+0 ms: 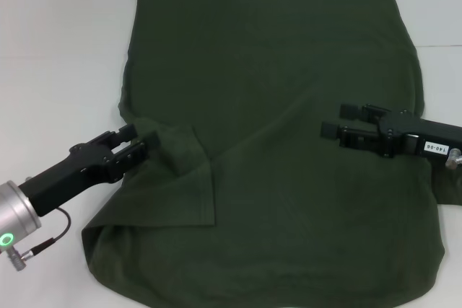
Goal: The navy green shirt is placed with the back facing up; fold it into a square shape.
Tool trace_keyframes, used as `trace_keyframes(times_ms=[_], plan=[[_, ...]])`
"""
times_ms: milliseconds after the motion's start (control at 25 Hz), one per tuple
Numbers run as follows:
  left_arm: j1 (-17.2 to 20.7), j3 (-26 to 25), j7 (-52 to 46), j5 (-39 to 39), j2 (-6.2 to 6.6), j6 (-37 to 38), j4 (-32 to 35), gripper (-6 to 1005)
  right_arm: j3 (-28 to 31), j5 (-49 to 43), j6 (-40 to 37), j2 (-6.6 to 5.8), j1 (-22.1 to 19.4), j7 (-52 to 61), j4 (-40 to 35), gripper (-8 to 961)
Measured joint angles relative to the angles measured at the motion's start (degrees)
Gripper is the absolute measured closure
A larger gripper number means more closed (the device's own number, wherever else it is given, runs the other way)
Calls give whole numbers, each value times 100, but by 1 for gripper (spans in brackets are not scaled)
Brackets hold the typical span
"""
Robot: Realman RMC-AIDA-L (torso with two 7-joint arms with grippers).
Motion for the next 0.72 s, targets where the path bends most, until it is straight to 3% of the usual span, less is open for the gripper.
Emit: trace_keyframes(times_ms=[440, 720], plan=[[-48, 29, 684, -51, -32, 457, -125, 367, 55, 15, 131, -35, 13, 353, 0, 53], [-249, 163, 1408, -28, -31, 649, -453, 367, 7, -12, 153, -229, -74, 1167, -9, 54]])
